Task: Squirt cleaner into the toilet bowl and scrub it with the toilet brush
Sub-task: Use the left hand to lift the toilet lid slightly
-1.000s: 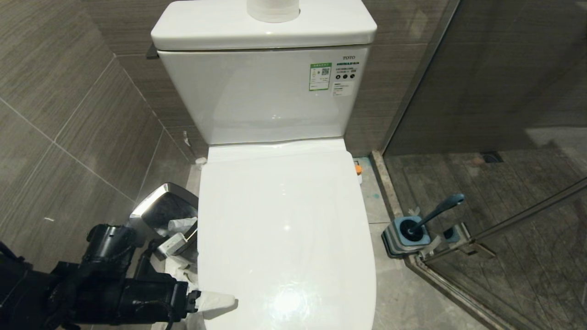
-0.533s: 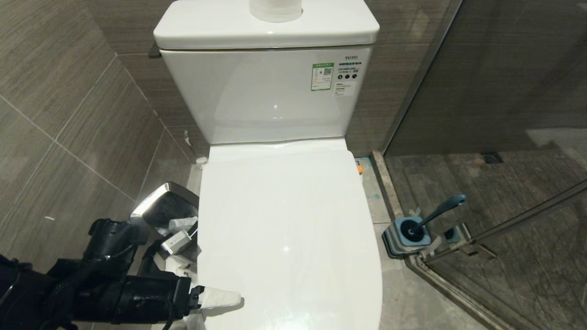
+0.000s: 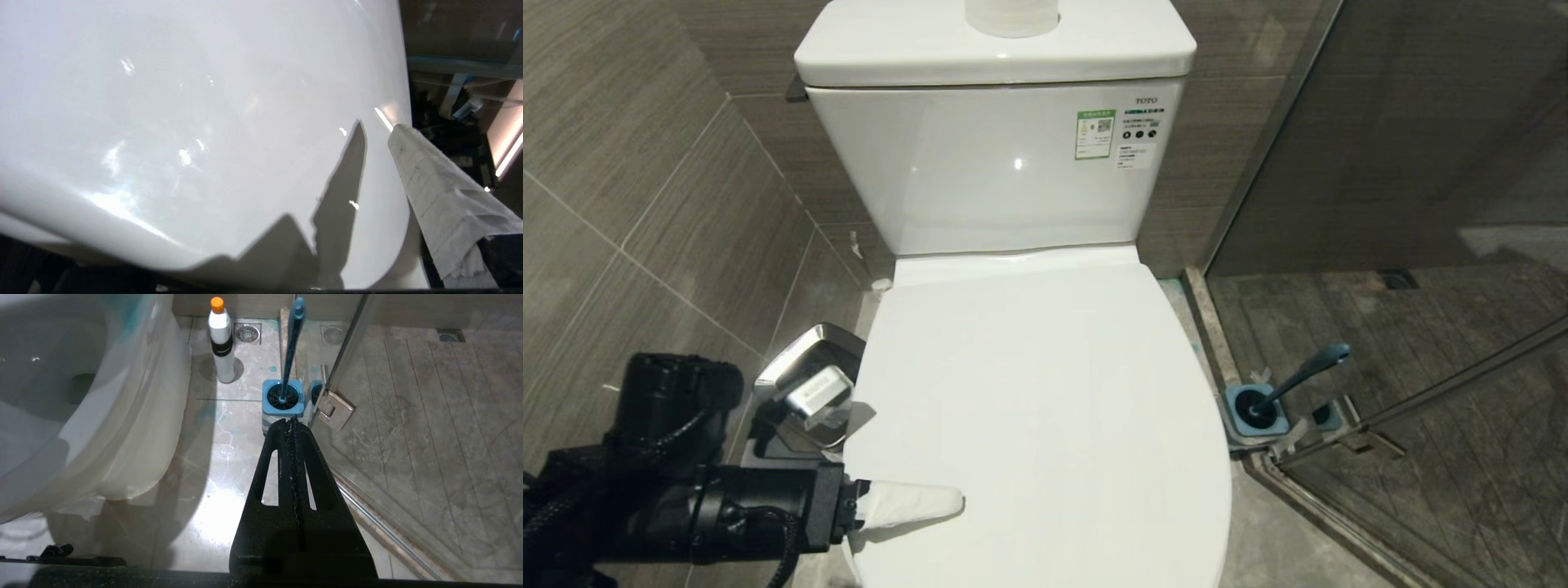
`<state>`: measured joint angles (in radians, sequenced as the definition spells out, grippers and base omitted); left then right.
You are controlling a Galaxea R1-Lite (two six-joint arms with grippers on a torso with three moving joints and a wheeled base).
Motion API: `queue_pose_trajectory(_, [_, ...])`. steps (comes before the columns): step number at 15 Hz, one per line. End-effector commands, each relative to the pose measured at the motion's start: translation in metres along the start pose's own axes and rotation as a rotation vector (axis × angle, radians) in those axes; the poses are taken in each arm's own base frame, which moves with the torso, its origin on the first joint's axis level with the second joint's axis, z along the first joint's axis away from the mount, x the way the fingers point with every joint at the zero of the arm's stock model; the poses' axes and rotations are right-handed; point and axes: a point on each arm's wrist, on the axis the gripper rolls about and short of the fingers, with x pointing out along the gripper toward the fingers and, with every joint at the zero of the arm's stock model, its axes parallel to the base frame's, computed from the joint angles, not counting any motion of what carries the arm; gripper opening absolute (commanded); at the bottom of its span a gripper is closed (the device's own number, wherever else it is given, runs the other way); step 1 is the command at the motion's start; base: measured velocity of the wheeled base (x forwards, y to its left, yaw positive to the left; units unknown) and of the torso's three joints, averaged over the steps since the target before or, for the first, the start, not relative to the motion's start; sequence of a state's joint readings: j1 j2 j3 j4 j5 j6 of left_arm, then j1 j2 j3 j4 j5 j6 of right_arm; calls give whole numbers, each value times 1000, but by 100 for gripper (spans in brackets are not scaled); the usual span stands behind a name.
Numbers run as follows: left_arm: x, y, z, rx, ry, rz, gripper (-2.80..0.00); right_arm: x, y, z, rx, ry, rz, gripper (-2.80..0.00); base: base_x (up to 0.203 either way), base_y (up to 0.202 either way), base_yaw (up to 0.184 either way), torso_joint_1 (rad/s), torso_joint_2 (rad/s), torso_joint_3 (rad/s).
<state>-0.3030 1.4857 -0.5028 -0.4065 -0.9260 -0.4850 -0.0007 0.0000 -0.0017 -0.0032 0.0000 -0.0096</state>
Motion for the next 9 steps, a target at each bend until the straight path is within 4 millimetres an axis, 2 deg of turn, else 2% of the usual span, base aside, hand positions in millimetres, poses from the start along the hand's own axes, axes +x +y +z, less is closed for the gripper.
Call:
queue_pose_trajectory(1, [-17, -23, -9, 29, -41, -19, 0, 0, 0, 0, -1, 0, 1, -280, 0, 0, 0, 0, 0, 0])
queue_pose_trajectory(5, [-27, -38, -31, 52, -36, -53, 0, 0, 0, 0, 0, 0, 1, -280, 0, 0, 0, 0, 0, 0])
queue_pose_trajectory(9, [-35, -44, -41, 32, -23, -42, 0, 0, 0, 0, -1, 0, 1, -280, 0, 0, 0, 0, 0, 0])
